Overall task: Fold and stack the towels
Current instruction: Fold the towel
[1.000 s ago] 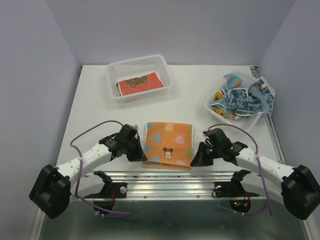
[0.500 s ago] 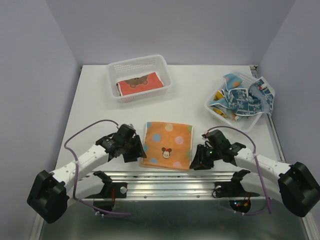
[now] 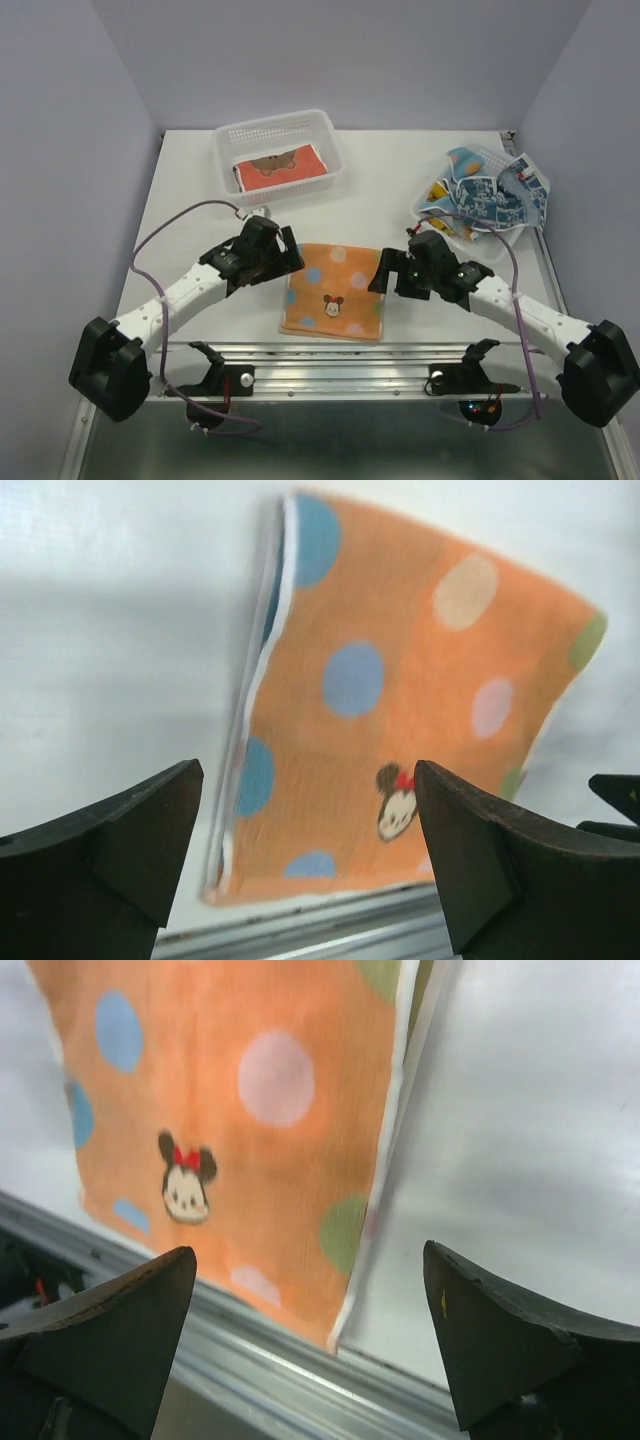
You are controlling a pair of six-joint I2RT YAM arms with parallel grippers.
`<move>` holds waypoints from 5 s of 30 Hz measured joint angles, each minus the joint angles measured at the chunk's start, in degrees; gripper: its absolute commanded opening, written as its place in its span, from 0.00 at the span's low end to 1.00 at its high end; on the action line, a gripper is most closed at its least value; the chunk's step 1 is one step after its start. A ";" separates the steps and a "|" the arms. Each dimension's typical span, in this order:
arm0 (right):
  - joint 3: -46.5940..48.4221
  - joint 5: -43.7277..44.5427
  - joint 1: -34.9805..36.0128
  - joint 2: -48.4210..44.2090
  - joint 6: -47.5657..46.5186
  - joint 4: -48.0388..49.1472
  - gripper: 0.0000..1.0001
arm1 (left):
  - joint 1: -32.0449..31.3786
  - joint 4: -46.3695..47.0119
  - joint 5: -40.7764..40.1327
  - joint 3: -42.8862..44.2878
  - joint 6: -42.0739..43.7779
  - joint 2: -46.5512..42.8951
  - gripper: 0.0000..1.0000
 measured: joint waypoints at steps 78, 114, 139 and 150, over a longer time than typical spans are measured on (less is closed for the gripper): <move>25.90 16.11 -9.09 38.75 -21.16 10.34 0.35 | 10.27 26.80 5.92 14.58 11.69 29.73 0.00; 26.21 11.30 -9.14 38.32 -14.19 6.62 0.41 | 11.04 26.99 6.69 13.97 11.69 33.31 0.00; 26.12 16.26 -9.14 40.96 -18.62 6.10 0.11 | 11.06 27.23 7.85 13.88 11.89 33.31 0.00; 26.16 15.37 -9.14 40.63 -20.81 6.71 0.01 | 11.39 26.84 7.78 14.88 12.37 33.40 0.00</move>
